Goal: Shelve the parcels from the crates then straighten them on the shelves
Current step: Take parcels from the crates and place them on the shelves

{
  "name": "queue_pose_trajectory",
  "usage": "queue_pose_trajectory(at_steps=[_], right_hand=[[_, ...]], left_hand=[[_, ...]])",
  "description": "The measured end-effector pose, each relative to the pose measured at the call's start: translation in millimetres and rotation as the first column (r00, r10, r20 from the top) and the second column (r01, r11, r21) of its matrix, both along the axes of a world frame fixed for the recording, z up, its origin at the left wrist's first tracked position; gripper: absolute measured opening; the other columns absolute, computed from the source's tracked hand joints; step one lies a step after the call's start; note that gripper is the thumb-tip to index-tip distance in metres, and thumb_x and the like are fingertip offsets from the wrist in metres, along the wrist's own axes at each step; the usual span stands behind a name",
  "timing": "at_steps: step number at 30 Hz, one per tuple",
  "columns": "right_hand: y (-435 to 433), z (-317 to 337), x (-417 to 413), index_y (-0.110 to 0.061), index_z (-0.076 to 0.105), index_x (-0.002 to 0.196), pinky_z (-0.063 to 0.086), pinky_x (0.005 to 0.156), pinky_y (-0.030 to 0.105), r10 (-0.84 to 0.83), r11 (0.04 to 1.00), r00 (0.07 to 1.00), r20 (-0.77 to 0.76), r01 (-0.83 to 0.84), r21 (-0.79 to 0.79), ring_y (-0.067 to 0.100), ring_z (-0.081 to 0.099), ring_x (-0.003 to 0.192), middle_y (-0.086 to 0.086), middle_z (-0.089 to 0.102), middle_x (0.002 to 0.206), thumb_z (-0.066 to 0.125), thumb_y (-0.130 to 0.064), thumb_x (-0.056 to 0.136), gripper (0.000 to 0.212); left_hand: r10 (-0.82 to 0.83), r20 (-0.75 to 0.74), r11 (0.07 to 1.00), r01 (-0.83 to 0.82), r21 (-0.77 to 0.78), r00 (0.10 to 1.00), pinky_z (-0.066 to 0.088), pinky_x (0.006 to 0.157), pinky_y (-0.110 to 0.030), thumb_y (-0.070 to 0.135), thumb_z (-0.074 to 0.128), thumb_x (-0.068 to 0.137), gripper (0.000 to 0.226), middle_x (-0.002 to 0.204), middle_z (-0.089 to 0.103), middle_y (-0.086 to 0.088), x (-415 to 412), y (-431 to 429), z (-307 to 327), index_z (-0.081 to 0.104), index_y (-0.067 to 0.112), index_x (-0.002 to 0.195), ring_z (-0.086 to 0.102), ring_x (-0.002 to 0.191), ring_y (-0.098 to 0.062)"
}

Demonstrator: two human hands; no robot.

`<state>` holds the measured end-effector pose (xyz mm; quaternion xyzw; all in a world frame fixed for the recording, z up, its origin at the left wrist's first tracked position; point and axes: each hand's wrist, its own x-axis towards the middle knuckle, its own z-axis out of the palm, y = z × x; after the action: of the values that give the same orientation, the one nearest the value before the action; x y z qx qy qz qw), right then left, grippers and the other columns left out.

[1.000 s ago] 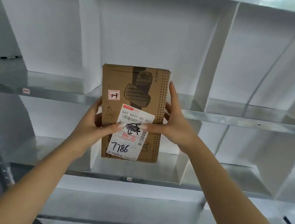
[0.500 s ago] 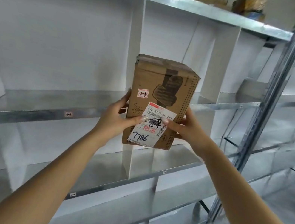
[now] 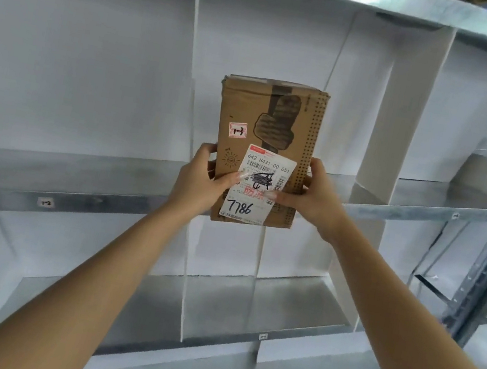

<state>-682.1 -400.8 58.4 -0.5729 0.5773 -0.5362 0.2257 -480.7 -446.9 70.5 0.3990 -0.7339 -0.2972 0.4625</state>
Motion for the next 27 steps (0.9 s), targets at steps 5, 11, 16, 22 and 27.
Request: queue_pose_trajectory(at_steps=[5,11,16,22,27], right_hand=[[-57,-1,-22,-0.032,0.027,0.143,0.055,0.090,0.051,0.112,0.994,0.992,-0.061,-0.111,0.009,0.025,0.058,0.118,0.002,0.063,0.123,0.091,-0.018,0.056,0.109],[-92,-12,-29,-0.033,0.019,0.146,0.055,0.091,0.048,0.097,0.995,0.977,-0.188,-0.101,-0.010,0.024,0.064,0.107,0.001,0.069,0.115,0.088,-0.018,0.066,0.107],[-102,-11,-27,-0.033,0.014,0.148,0.055,0.091,0.048,0.092,0.996,0.972,-0.217,-0.090,0.017,0.025,0.064,0.109,0.003,0.067,0.119,0.085,-0.017,0.071,0.106],[-103,-12,-24,-0.036,0.008,0.149,0.053,0.094,0.049,0.098,0.995,0.984,-0.148,-0.097,0.012,0.025,0.063,0.109,0.005,0.068,0.117,0.083,-0.013,0.074,0.109],[-80,-25,-24,-0.044,-0.005,0.146,0.038,0.111,0.048,0.118,0.993,0.993,0.004,-0.118,0.000,0.031,0.046,0.133,0.015,0.051,0.139,0.090,-0.043,0.056,0.131]], left_hand=[[0.116,-0.086,0.990,-0.108,0.093,0.990,0.053,0.092,-0.046,0.029,0.076,0.078,0.064,0.130,0.061,0.002,-30,-38,-3,0.046,0.022,0.134,0.060,0.115,-0.021],[0.195,-0.091,0.979,-0.188,0.085,0.977,0.053,0.092,-0.047,0.023,0.073,0.082,0.055,0.127,0.063,0.001,-38,-64,-13,0.049,0.018,0.131,0.062,0.113,-0.021],[0.198,-0.063,0.977,-0.192,0.089,0.978,0.050,0.097,-0.046,0.020,0.068,0.086,0.050,0.130,0.061,0.001,-42,-75,-10,0.046,0.017,0.131,0.058,0.118,-0.022],[0.168,-0.056,0.976,-0.158,0.147,0.984,0.047,0.100,-0.044,0.020,0.067,0.087,0.055,0.132,0.058,0.002,-43,-79,-5,0.042,0.020,0.135,0.055,0.121,-0.021],[0.176,0.007,0.981,-0.176,0.087,0.984,0.043,0.105,-0.048,0.044,0.076,0.073,0.093,0.149,0.041,0.002,-31,-61,-4,0.023,0.027,0.147,0.044,0.133,-0.022]])
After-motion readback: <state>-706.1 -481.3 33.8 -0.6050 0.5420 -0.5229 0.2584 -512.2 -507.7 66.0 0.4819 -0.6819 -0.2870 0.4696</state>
